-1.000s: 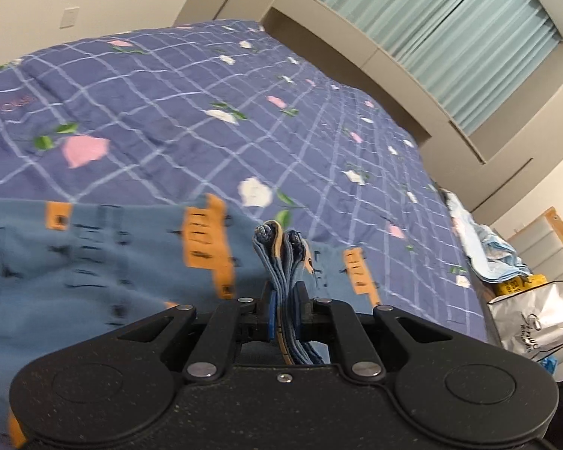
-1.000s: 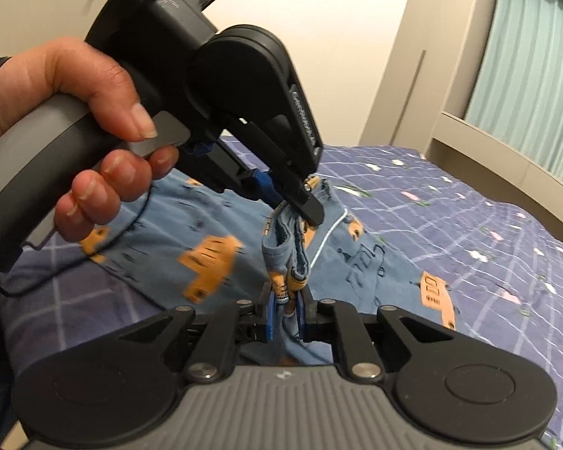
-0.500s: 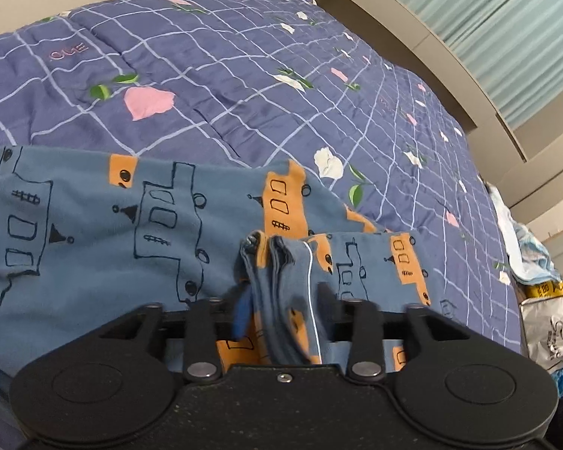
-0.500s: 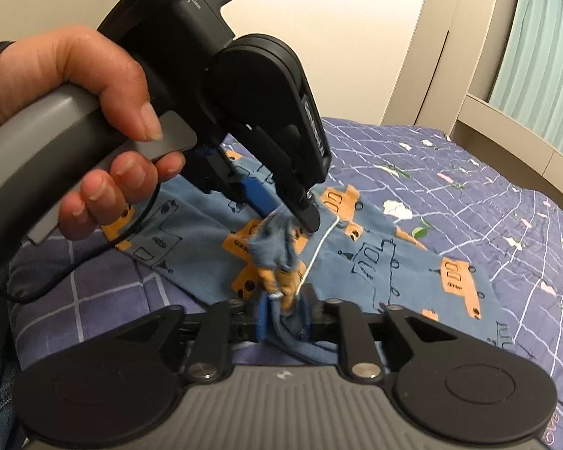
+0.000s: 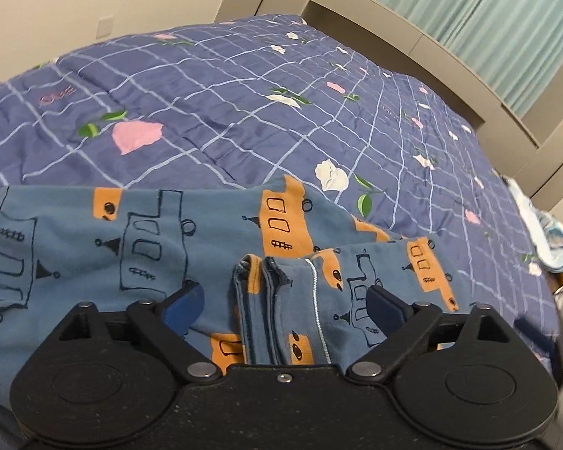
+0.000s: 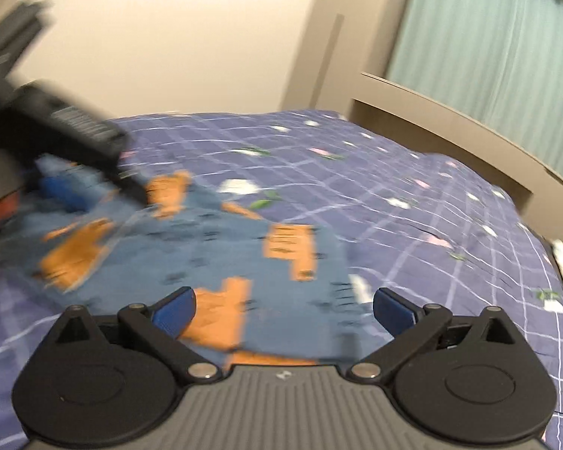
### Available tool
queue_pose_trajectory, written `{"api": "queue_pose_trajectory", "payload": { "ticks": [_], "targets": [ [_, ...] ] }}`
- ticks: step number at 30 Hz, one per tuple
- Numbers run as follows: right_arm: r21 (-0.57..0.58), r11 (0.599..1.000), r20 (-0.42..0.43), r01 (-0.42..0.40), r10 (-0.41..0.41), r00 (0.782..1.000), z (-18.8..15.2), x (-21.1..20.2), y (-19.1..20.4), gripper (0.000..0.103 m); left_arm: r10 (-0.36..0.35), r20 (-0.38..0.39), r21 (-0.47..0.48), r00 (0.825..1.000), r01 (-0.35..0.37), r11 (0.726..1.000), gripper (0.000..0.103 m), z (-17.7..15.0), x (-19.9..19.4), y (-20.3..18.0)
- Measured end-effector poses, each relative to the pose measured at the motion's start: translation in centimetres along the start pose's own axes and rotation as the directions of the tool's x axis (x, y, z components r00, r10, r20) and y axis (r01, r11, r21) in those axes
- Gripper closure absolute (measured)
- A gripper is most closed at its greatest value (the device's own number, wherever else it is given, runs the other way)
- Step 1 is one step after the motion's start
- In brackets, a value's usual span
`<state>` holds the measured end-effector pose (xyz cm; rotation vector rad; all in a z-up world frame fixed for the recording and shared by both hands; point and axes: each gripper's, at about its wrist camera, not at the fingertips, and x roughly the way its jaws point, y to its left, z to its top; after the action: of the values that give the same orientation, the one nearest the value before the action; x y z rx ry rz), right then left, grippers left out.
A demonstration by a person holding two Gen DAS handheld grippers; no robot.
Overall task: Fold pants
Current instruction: 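Open both grippers and release the folded pants onto the bed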
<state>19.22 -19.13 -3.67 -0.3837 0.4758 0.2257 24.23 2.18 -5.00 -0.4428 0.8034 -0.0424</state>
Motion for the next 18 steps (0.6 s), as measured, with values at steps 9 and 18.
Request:
{"api": "queue_pose_trajectory", "payload": {
  "ticks": [9,18],
  "targets": [
    [-0.052,0.998,-0.068,0.029,-0.033,0.997,2.1,8.1,-2.8,0.000,0.066,0.027,0.000,0.997,-0.066,0.998,0.005,-0.3,0.4,-1.1],
    [0.088,0.985,-0.076,0.152,-0.145,0.986,0.7,6.6,-5.9,0.000,0.171,0.030,0.009,0.985,-0.172,0.985,0.005,0.4,-0.5,-2.1]
  ]
}}
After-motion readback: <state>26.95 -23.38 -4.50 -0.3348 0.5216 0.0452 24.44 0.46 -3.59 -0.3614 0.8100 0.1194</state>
